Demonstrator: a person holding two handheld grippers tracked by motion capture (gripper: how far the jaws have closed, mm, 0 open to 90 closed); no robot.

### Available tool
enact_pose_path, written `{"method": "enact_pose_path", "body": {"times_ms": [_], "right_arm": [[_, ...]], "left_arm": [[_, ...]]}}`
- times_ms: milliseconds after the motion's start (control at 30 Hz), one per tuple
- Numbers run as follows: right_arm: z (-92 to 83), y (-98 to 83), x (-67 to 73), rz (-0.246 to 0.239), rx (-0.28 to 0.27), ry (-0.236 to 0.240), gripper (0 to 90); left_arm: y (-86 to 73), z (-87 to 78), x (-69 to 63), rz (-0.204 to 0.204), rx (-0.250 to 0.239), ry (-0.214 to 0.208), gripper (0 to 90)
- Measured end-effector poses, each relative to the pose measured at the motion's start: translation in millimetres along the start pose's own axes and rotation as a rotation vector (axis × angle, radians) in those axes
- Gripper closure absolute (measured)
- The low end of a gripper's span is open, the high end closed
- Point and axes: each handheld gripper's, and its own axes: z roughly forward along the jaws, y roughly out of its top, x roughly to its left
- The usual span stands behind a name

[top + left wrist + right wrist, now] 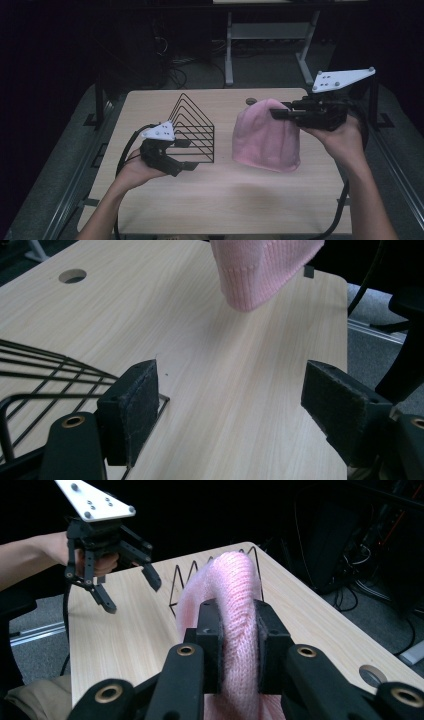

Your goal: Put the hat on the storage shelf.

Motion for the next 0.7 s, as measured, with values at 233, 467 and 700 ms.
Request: {"method": "enact_pose_path", "body": {"times_ms": [233,467,700], "right_arm": [[6.1,9.2,7.8,-0.024,-0.014,0.027,76.4],[20.0,22.0,15.8,-0.057,-0.014,0.074,76.3],[36.3,39.2,22.7,-0.088,-0.031,0.120,76.3]], "left_arm": [[8.1,7.3,0.2,0.006,-0.006,-0.021,22.8],[14.3,10.7,-0.9,0.011,-0.015,-0.041,24.0],[18.4,13.0,0.8,0.001,-0.031,-0.078,25.0]]}}
